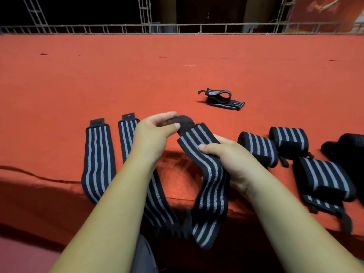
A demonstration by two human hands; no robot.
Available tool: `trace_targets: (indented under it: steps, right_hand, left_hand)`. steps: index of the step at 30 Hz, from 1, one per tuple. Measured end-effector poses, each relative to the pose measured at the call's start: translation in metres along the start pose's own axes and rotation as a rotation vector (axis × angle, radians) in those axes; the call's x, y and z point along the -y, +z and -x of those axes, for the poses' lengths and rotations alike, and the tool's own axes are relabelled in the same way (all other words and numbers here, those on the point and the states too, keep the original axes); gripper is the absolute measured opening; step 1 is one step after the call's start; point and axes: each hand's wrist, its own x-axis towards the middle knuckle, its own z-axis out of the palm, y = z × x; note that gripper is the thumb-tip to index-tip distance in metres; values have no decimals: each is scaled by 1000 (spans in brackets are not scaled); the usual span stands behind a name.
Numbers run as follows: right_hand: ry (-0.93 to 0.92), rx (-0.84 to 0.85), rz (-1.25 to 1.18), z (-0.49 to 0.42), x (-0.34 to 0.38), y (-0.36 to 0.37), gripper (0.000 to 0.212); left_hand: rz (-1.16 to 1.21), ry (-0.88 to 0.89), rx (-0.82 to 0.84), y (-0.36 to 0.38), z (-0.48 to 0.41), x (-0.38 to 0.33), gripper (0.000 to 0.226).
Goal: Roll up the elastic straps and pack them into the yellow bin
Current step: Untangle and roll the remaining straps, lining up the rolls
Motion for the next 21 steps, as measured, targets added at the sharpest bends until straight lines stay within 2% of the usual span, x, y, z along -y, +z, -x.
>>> trace_targets:
  steps: [3, 7, 10, 12, 15, 17, 21]
  right_hand:
    - [-12, 52, -30, 5, 4, 1, 29]
    - [-2, 54, -119, 7, 5, 1, 29]
    - [0, 47, -159, 6, 7, -3, 27]
    - [-2, 72, -129, 8, 8, -5, 27]
    - [4, 116, -106, 8, 6, -4, 30]
    - [-1, 102, -112, 4, 3, -3, 29]
    - [17, -14, -68, -3, -3, -2, 17]
  left_hand:
    - [164, -185, -7, -2, -2, 5, 55]
    - [379, -407, 221, -2, -1, 7, 16]
    - [263, -385, 386, -2, 2, 7, 15]
    - [208, -376, 358, 1, 2, 8, 19]
    - [270, -416, 173, 4, -2, 12, 23]
    - [281, -427, 115, 4, -6, 12, 24]
    - [206, -427, 260, -5, -8, 8, 31]
